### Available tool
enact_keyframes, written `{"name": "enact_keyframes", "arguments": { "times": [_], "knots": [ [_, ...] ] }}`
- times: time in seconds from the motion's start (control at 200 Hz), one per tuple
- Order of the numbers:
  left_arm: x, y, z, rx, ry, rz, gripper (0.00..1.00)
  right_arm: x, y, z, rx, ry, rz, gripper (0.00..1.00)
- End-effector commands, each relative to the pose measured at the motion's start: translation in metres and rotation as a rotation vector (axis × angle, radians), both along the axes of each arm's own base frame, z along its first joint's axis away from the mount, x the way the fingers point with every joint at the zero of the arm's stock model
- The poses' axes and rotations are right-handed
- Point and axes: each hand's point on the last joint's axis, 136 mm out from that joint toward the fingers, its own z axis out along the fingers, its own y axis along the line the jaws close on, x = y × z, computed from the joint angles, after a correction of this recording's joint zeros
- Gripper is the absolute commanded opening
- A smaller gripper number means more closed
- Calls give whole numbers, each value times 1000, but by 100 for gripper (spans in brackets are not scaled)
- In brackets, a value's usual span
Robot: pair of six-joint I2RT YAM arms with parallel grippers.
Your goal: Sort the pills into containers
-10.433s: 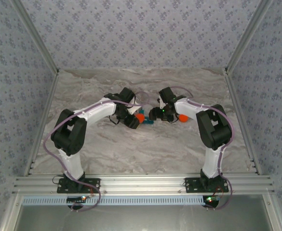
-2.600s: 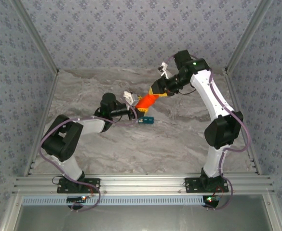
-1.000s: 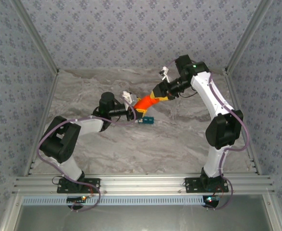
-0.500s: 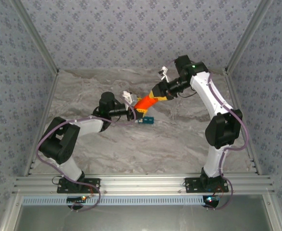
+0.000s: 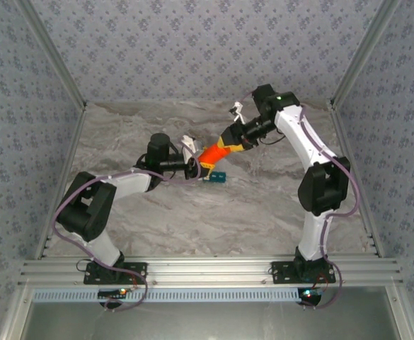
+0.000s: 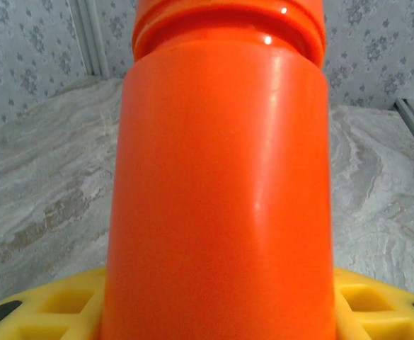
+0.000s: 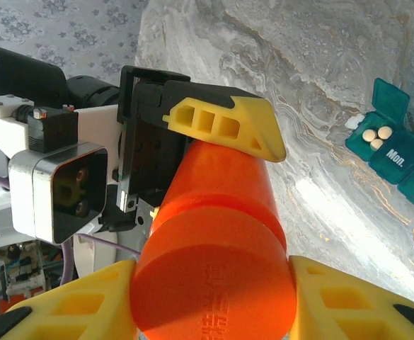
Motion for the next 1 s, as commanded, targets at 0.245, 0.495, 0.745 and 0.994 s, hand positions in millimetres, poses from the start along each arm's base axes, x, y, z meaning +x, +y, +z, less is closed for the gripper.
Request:
{"name": "enact_keyframes", "arguments": {
  "times": [0.245, 0.495, 0.745, 0.994],
  "knots": [
    [8, -10, 77, -118, -267, 44, 0, -3, 31, 4, 100, 159, -98, 43],
    [4, -13, 69, -99, -243, 15, 0, -5, 33, 9, 81, 175, -115, 44],
    [12, -10, 67, -90, -259, 71, 0, 0, 35, 11, 87, 174, -123, 51],
    [14, -9, 59, -80, -241, 84, 0, 8, 34, 33, 129, 141, -165, 58]
  ]
}}
